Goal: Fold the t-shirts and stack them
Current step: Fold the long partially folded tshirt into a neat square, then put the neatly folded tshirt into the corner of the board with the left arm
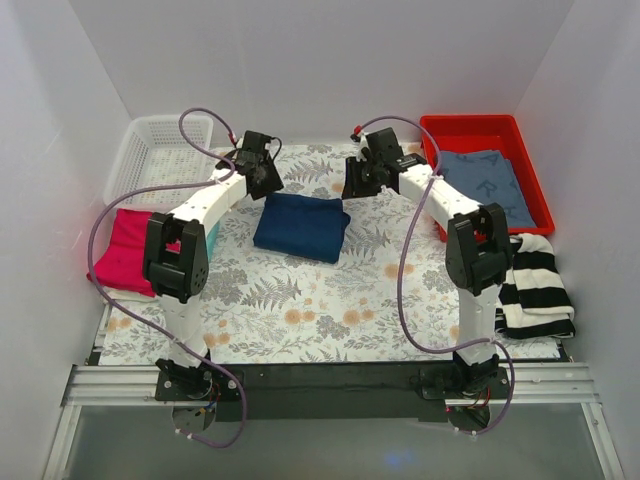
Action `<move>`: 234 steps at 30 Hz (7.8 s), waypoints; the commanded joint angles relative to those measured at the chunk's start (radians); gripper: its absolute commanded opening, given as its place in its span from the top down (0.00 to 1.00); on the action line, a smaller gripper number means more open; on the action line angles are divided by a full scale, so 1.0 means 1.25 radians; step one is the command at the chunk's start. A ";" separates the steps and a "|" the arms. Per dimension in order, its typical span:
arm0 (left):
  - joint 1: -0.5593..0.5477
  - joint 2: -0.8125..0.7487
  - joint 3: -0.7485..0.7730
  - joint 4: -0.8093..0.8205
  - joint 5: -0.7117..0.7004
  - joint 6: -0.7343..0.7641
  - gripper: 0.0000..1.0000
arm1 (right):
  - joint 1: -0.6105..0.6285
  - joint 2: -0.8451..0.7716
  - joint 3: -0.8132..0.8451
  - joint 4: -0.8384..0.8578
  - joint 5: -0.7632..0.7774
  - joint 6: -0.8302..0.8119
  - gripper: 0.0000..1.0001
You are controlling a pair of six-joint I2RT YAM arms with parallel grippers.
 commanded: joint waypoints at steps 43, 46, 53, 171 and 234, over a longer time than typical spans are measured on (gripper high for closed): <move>0.231 0.163 -0.174 -0.034 0.878 0.358 0.44 | 0.056 -0.223 -0.279 0.025 -0.014 -0.003 0.67; 0.195 0.184 -0.156 -0.044 0.760 0.342 0.52 | 0.056 -0.220 -0.276 0.024 -0.011 -0.007 0.67; 0.118 0.159 -0.193 -0.010 0.394 0.225 0.91 | 0.058 -0.229 -0.284 0.024 -0.003 -0.007 0.68; 0.585 -0.163 -0.073 -0.255 -0.389 0.152 0.20 | 0.056 -0.172 -0.277 -0.029 0.033 -0.007 0.80; -0.144 -0.420 -0.297 0.022 0.066 0.156 0.19 | 0.050 -0.657 -0.526 -0.043 0.433 -0.036 0.69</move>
